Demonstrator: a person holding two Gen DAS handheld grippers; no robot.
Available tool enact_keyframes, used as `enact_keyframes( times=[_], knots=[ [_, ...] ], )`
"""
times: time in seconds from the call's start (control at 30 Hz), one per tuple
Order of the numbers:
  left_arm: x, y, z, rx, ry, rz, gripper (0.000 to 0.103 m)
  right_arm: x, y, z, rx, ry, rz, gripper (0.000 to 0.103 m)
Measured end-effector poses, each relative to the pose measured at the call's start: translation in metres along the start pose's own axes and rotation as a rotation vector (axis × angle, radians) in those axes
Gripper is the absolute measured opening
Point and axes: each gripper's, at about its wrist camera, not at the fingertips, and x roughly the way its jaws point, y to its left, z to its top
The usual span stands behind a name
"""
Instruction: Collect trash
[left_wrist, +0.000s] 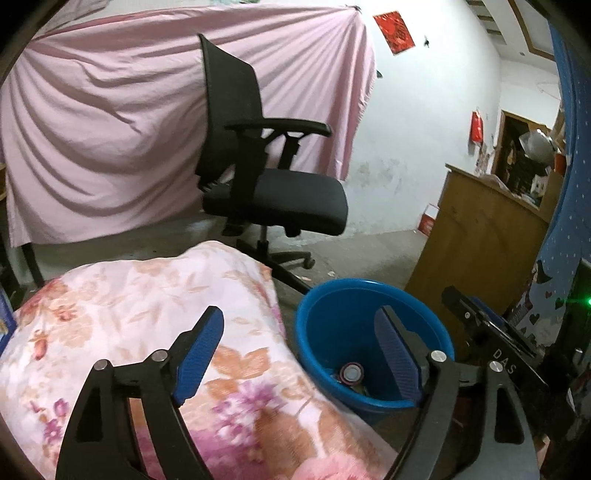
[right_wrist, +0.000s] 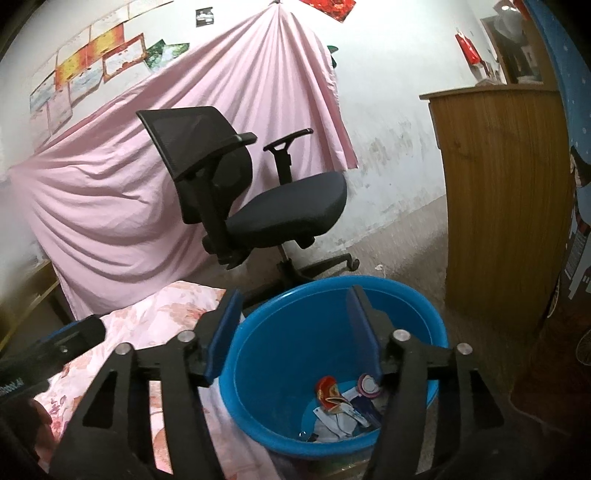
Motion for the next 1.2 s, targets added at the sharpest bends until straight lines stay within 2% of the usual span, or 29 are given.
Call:
enact_keyframes(
  times=[0.13,0.2,0.27,0.3,0.37,0.63,0.83,1.2],
  knots=[
    [-0.017,0.009,-0.002,-0.018,-0.014,0.027,0.080,-0.008,0.010,-0.002,-0.023,-0.021,0.006,0.096],
    [-0.027,0.012,-0.005,-0.026,-0.032,0.042,0.084,-0.013,0.014,-0.003,-0.030,-0.032,0.006,0.102],
    [-0.037,0.014,-0.007,-0.036,-0.057,0.050,0.100,-0.018,0.017,-0.005,-0.039,-0.046,0.000,0.103],
    [-0.042,0.015,-0.008,-0.044,-0.078,0.055,0.101,-0.021,0.019,-0.006,-0.042,-0.056,-0.004,0.103],
    [-0.053,0.019,-0.009,-0.065,-0.117,0.060,0.101,-0.027,0.020,-0.008,-0.048,-0.077,-0.010,0.103],
    [-0.079,0.031,-0.017,-0.083,-0.150,0.118,0.101,-0.055,0.030,-0.013,-0.052,-0.155,0.007,0.103],
    [-0.110,0.042,-0.030,-0.106,-0.183,0.153,0.101,-0.085,0.047,-0.026,-0.133,-0.185,0.023,0.103],
    [-0.183,0.051,-0.075,-0.112,-0.238,0.224,0.101,-0.171,0.068,-0.065,-0.197,-0.202,0.054,0.103]
  ],
)
